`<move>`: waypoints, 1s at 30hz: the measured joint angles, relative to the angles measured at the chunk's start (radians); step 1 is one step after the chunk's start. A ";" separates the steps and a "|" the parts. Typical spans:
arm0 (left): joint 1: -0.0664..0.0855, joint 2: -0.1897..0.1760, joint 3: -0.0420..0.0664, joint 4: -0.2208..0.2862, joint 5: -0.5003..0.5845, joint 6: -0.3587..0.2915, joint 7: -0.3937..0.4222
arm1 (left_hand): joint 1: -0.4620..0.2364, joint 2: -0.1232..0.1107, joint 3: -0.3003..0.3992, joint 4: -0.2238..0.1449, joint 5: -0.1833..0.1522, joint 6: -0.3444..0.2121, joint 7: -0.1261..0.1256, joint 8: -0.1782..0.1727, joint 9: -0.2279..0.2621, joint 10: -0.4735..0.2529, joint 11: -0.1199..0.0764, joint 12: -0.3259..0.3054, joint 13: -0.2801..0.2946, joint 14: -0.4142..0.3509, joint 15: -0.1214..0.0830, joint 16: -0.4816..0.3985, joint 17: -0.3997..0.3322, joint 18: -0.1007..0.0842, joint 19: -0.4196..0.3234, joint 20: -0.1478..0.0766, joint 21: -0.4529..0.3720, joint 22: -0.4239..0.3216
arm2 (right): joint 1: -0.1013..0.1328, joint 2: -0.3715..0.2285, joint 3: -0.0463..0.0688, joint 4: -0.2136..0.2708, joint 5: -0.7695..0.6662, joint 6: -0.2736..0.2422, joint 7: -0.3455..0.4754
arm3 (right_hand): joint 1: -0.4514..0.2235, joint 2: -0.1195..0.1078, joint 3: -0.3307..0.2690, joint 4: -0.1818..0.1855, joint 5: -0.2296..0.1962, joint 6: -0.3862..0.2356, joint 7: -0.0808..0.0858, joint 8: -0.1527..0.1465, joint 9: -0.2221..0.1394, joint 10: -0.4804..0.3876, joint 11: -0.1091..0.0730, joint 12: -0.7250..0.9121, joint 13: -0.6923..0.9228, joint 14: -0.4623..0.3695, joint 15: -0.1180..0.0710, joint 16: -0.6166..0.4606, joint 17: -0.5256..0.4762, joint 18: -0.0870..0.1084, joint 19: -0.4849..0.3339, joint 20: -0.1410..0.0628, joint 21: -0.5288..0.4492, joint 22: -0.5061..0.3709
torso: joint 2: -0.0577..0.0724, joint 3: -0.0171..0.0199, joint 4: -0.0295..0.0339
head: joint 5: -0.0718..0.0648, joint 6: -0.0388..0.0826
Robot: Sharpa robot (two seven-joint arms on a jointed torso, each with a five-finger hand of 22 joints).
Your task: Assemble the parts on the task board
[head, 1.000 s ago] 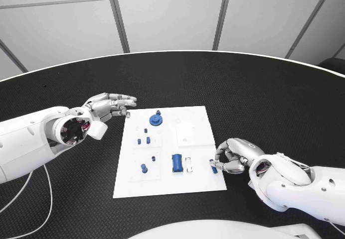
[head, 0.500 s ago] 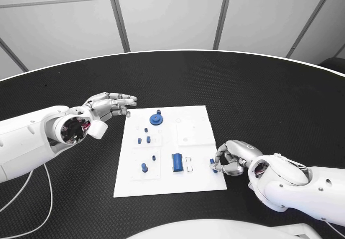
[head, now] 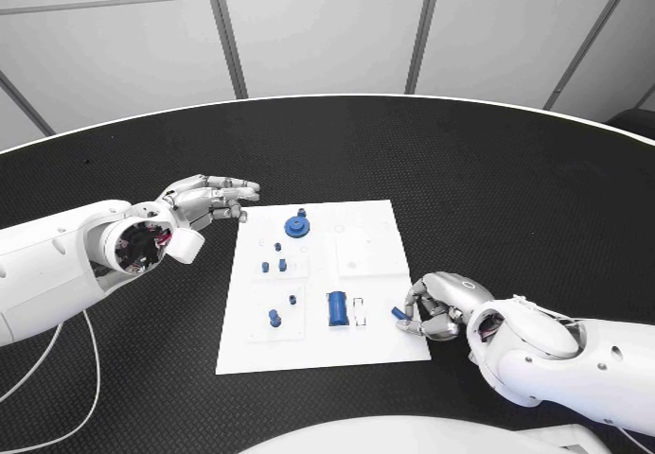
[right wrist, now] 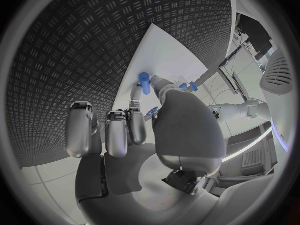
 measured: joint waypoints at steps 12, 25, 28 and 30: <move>0.000 -0.001 0.000 0.001 0.000 -0.001 0.000 | 0.000 0.000 0.000 0.000 0.000 0.000 0.000 0.000 0.000 0.000 0.000 0.000 0.000 0.000 0.000 0.000 0.000 0.000 0.000 0.000 0.000 -0.001 | -0.002 0.007 0.000 0.004 -0.075 0.021 -0.008 | 0.105 0.009 0.032 -0.020 0.040 0.007 0.004 -0.014 0.006 0.000 0.000 -0.004 0.000 0.003 -0.003 0.000 0.000 0.000 0.000 0.000 0.000 0.000 | 0.000 0.0002 0.0002 | 0.001 -0.001; 0.000 0.005 0.000 -0.002 0.000 0.001 -0.001 | 0.000 0.000 0.000 0.000 0.000 0.000 0.000 0.000 0.000 0.000 0.000 0.000 0.000 0.000 0.000 0.000 0.000 0.000 0.000 0.000 0.000 -0.001 | -0.001 -0.018 0.002 0.088 -0.043 -0.025 -0.018 | 0.083 0.023 0.105 -0.080 0.207 0.015 0.006 0.011 -0.171 -0.001 0.001 -0.004 0.000 0.003 -0.003 0.000 0.000 0.000 0.000 0.000 0.004 0.000 | -0.001 -0.0004 -0.0001 | -0.002 0.002; 0.000 0.006 0.000 -0.002 0.000 0.001 -0.001 | 0.000 0.000 0.000 0.000 0.000 0.000 0.000 0.000 0.000 0.000 0.000 0.000 0.000 0.000 0.000 0.000 0.000 0.000 0.000 0.000 0.000 -0.001 | -0.001 -0.018 0.004 0.101 -0.014 -0.045 -0.019 | 0.071 0.027 0.110 -0.085 0.223 0.008 0.006 0.013 -0.165 -0.001 0.001 -0.004 0.000 0.003 -0.003 0.000 0.000 0.000 0.000 0.000 0.008 0.000 | 0.000 -0.0007 0.0006 | -0.003 0.002; 0.000 0.006 0.000 -0.002 0.000 0.000 -0.001 | 0.000 0.000 0.000 0.000 0.000 0.000 0.000 0.000 0.000 0.000 0.000 0.000 0.000 0.000 0.000 0.000 0.000 0.000 0.000 0.000 0.000 -0.001 | -0.001 -0.016 0.005 0.108 0.008 -0.062 -0.018 | 0.061 0.027 0.128 -0.103 0.227 0.006 0.008 0.016 -0.159 -0.001 0.001 -0.004 0.000 0.003 -0.003 0.000 0.000 0.000 0.000 0.000 0.008 0.000 | 0.000 -0.0006 0.0007 | -0.002 0.003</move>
